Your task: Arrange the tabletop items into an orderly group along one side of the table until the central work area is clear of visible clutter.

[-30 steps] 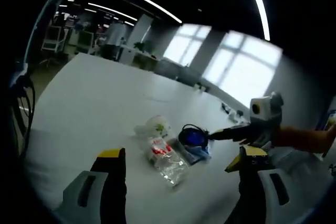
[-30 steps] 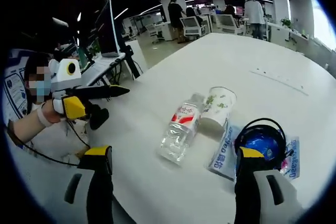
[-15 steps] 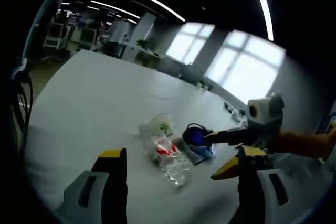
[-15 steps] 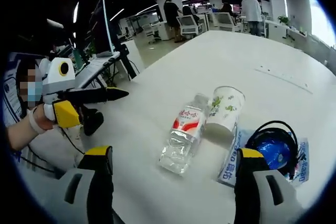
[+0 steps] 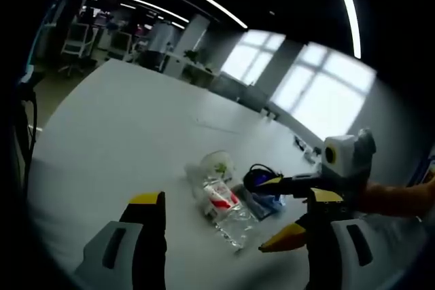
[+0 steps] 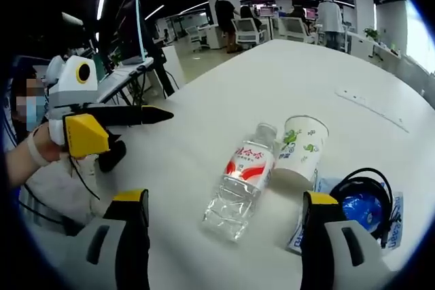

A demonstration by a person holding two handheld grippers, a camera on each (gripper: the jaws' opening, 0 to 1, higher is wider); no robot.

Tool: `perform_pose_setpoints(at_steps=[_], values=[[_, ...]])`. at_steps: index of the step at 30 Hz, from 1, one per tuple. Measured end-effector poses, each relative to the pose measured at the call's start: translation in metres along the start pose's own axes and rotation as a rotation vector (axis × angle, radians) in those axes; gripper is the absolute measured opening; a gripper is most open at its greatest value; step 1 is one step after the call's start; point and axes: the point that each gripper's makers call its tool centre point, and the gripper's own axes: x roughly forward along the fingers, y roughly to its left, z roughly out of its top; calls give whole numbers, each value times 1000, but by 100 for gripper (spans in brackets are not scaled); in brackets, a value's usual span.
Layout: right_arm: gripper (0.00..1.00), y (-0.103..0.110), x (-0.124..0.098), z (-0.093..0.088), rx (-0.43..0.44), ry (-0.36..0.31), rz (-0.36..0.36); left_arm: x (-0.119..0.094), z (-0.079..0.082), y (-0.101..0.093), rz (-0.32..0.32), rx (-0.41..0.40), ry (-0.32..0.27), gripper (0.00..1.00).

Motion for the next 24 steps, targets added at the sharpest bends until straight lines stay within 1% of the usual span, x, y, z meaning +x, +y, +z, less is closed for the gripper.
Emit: perform_pose_setpoints(at_steps=[5, 9, 13, 16, 17, 20, 22, 24], values=[[89, -2, 13, 1, 0, 12, -10, 1, 5, 3, 8, -18, -21, 82], [87, -1, 21, 0, -13, 29, -23, 1, 4, 4, 7, -23, -19, 82], [87, 0, 25, 3, -36, 37, -29, -1, 2, 7, 9, -27, -17, 82], [84, -1, 27, 1, -52, 54, -32, -1, 3, 10, 12, -34, -22, 82], [83, -3, 29, -2, -56, 69, -40, -2, 3, 10, 13, -36, -23, 82], [81, -3, 37, -8, -42, 101, -31, -2, 2, 11, 15, -42, -25, 82], [78, -7, 41, -6, -46, 98, -41, -1, 1, 11, 14, -47, -21, 82], [77, -12, 42, -4, -44, 102, -47, -1, 0, 11, 13, -46, -20, 82]])
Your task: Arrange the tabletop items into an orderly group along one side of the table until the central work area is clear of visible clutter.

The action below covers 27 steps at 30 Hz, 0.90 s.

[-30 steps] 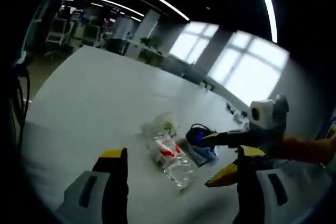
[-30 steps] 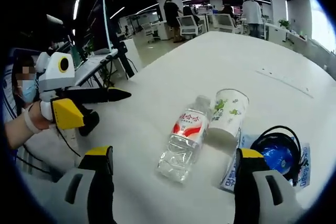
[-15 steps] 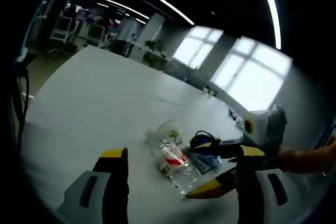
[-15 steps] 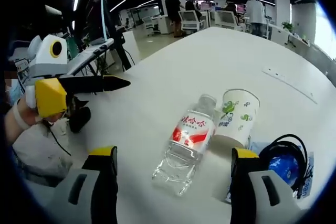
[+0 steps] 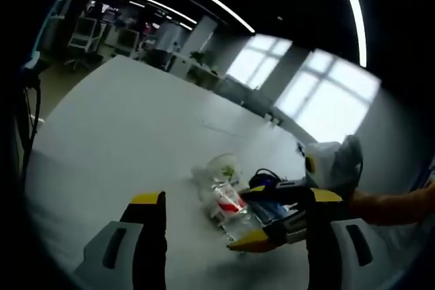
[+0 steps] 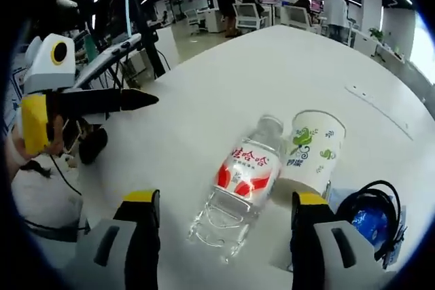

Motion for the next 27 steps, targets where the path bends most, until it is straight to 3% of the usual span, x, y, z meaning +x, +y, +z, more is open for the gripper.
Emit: perform_pose_setpoints(at_steps=[13, 27], values=[[75, -5, 14, -4, -71, 52, -16, 4, -7, 2, 0, -24, 11, 82], [64, -1, 25, -4, -135, 80, -27, 5, -10, 6, 5, -37, 16, 82]])
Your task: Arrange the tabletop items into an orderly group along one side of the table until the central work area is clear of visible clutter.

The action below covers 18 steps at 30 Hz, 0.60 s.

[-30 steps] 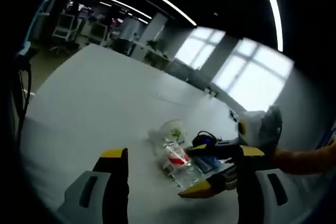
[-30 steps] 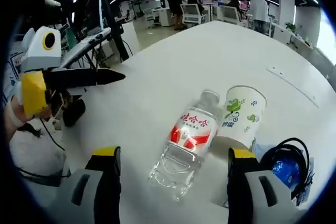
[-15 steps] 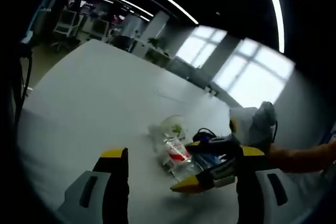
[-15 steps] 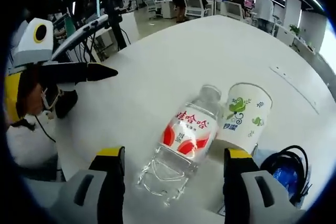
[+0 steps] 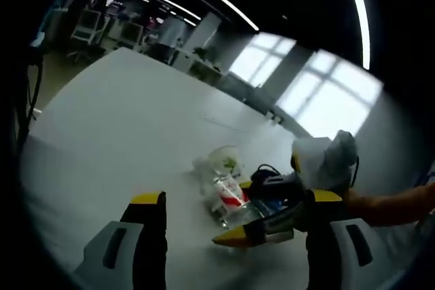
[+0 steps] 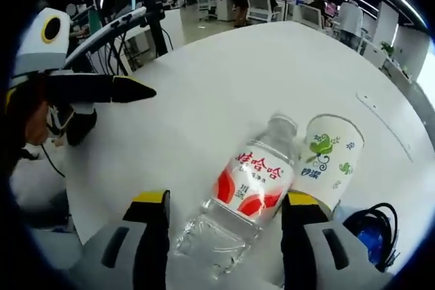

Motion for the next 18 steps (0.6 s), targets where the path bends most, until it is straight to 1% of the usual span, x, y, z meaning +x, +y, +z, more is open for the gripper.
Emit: perform_pose_setpoints(at_steps=[2, 6, 9, 12, 14, 16, 17, 18], values=[[65, 0, 1, 1, 4, 0, 0, 0, 0, 1, 0, 0, 1, 82], [63, -1, 2, 0, -15, 7, -12, 2, -2, 2, 1, -5, 2, 81], [58, -3, 3, 0, -31, 9, -24, 4, -3, 1, -2, -8, 5, 81], [56, -1, 3, 0, -35, 8, -25, 6, -4, 1, -3, -9, 8, 81], [53, -1, 3, 0, -42, 4, -28, 7, -5, 3, 0, -15, 11, 81], [44, -1, 2, 2, -40, -4, -31, 8, -5, 5, 0, -29, 7, 80], [42, 1, 1, 0, -42, 3, -27, 10, -5, 6, 5, -41, 8, 80], [42, 1, 1, 1, -60, -1, -31, 11, -4, 7, 4, -46, 6, 80]])
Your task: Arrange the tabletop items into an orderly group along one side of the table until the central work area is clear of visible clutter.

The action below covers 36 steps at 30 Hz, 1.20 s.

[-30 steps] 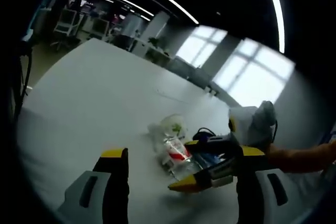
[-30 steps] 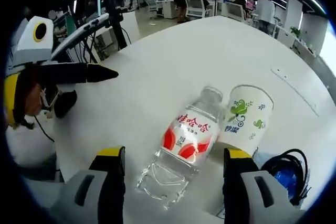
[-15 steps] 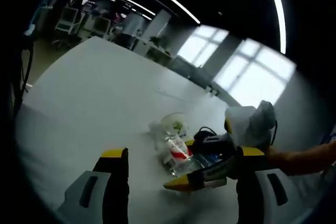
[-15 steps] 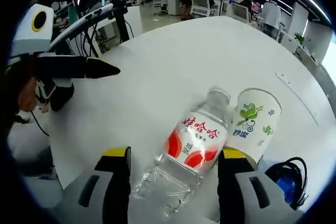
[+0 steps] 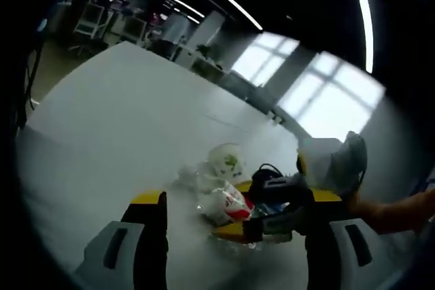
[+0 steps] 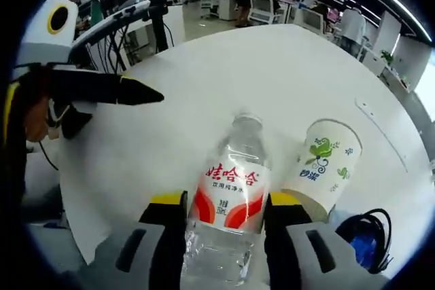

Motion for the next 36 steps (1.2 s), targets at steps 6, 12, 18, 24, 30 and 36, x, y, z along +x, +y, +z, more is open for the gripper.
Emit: perform_pose_setpoints(at_steps=[6, 12, 18, 24, 30, 36], values=[[41, 0, 0, 1, 20, -11, -2, 17, -2, 11, 29, -117, -12, 72], [39, 2, 0, 2, 18, -27, -5, 40, -3, 26, 58, -207, -16, 69], [38, 0, -1, 2, 26, -43, -10, 57, -4, 36, 71, -268, -21, 66], [38, 2, -4, 3, 18, -75, -16, 67, -9, 39, 78, -296, -11, 64], [37, 2, -6, 4, 15, -101, -19, 70, -10, 41, 79, -319, -14, 61], [37, 5, -12, 1, -6, -131, -24, 73, -12, 40, 72, -334, -9, 55]])
